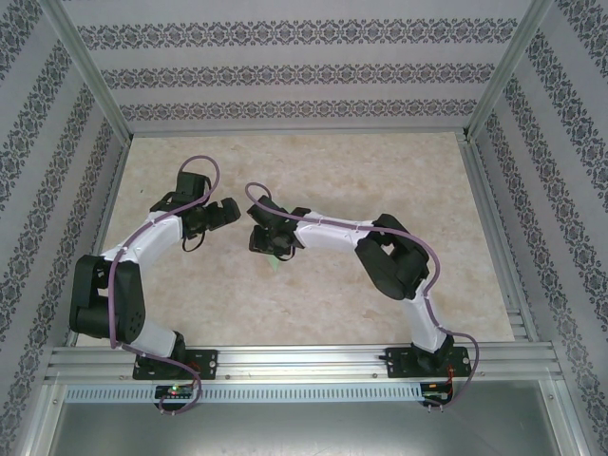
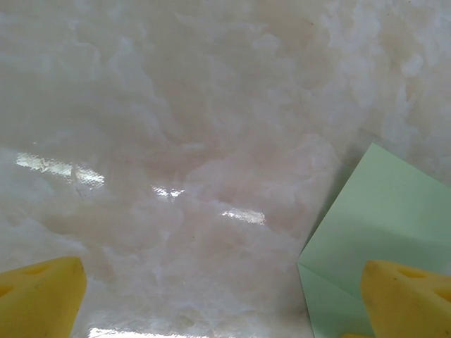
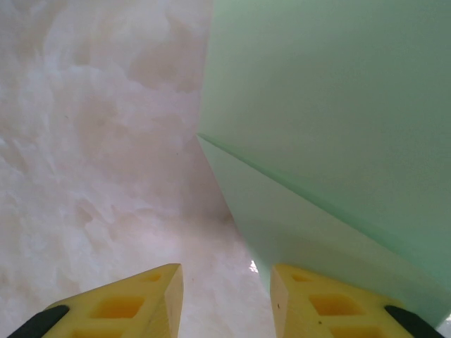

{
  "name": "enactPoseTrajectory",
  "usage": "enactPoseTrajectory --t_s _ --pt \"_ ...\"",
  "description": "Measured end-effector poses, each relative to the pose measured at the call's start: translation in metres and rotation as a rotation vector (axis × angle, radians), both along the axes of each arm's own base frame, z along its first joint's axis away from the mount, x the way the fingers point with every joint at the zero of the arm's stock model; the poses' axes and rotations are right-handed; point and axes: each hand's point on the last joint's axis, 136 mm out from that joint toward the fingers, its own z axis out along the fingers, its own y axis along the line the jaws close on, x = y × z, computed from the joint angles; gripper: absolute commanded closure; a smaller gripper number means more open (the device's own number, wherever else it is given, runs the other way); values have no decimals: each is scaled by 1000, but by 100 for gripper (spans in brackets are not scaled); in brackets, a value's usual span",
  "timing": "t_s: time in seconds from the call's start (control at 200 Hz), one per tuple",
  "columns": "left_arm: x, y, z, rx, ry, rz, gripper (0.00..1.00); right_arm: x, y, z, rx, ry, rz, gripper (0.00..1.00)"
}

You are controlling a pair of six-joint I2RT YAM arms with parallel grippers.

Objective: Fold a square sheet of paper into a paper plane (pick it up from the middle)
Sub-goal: Move the paper to the center of the table.

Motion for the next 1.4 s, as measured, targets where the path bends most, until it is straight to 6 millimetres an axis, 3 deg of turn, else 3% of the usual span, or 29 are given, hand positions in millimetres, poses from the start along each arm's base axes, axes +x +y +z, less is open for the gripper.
enactPoseTrajectory --t_s 0.16,0.39,0.54,0.699,0.809,0.944,1.049,1.114,1.209,1.399 --pt "1 -6 2 -28 -9 -22 0 -8 -7 -13 -48 30 41 62" --pt "0 -13 1 -64 -13 -49 0 -17 -16 -15 -75 14 136 61" --pt "2 -19 4 -90 -26 -66 0 -36 -45 -17 -107 21 281 61" --pt "3 -24 6 -118 -40 -83 0 -55 -88 -17 -155 32 424 60" --pt "3 -28 6 -140 -43 -98 0 -61 -104 -13 -180 36 455 56" --pt "2 -32 7 -161 -45 -108 0 -55 -106 15 -148 -29 372 53" --pt "1 -35 5 -184 -43 -108 0 -42 -106 49 -59 -129 198 53" --pt "-2 -38 2 -204 -32 -107 0 -36 -105 61 -11 -167 98 54" --pt "-6 -43 1 -230 -17 -114 0 -30 -102 60 37 -187 -20 55" --pt "-13 -62 4 -299 -7 -146 7 -22 -97 37 88 -160 -150 57"
